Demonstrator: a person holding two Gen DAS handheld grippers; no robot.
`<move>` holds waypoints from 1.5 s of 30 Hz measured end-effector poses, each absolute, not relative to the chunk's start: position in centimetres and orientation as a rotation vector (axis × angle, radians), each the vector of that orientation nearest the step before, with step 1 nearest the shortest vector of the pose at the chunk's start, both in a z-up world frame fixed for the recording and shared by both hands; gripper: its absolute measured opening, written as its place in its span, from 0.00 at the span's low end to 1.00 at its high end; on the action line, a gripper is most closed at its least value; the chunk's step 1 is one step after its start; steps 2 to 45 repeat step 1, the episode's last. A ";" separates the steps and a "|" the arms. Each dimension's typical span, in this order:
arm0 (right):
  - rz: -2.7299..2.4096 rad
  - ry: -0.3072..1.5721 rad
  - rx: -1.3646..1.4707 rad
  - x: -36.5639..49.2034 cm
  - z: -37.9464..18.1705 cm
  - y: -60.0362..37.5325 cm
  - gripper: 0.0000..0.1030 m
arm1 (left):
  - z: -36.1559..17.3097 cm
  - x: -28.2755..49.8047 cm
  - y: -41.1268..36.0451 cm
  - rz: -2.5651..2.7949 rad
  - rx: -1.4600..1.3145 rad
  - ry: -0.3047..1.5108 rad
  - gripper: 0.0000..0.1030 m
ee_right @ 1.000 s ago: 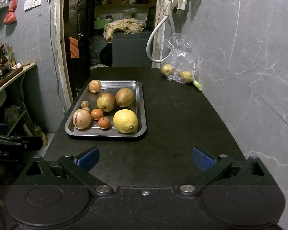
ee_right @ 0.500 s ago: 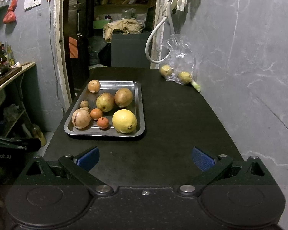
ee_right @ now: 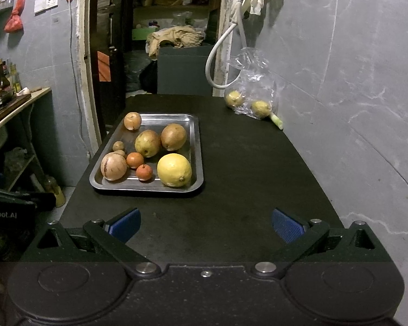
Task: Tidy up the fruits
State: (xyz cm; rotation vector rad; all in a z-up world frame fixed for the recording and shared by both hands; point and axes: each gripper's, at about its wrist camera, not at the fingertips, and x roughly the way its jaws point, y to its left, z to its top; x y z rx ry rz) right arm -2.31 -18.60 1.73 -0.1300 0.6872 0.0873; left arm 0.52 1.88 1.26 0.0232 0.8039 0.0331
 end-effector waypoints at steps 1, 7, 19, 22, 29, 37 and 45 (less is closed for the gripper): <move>0.088 0.688 -0.130 -2.3 1.7 -18.6 0.99 | 1.3 0.6 1.9 0.036 0.023 0.804 1.00; 0.088 0.688 -0.130 -2.3 1.7 -18.6 0.99 | 1.3 0.6 1.9 0.036 0.023 0.804 1.00; 0.088 0.688 -0.130 -2.3 1.7 -18.6 0.99 | 1.3 0.6 1.9 0.036 0.023 0.804 1.00; 0.088 0.688 -0.130 -2.3 1.7 -18.6 0.99 | 1.3 0.6 1.9 0.036 0.023 0.804 1.00; 0.088 0.688 -0.130 -2.3 1.7 -18.6 0.99 | 1.3 0.6 1.9 0.036 0.023 0.804 1.00; 0.088 0.688 -0.130 -2.3 1.7 -18.6 0.99 | 1.3 0.6 1.9 0.036 0.023 0.804 1.00; 0.088 0.688 -0.130 -2.3 1.7 -18.6 0.99 | 1.3 0.6 1.9 0.036 0.023 0.804 1.00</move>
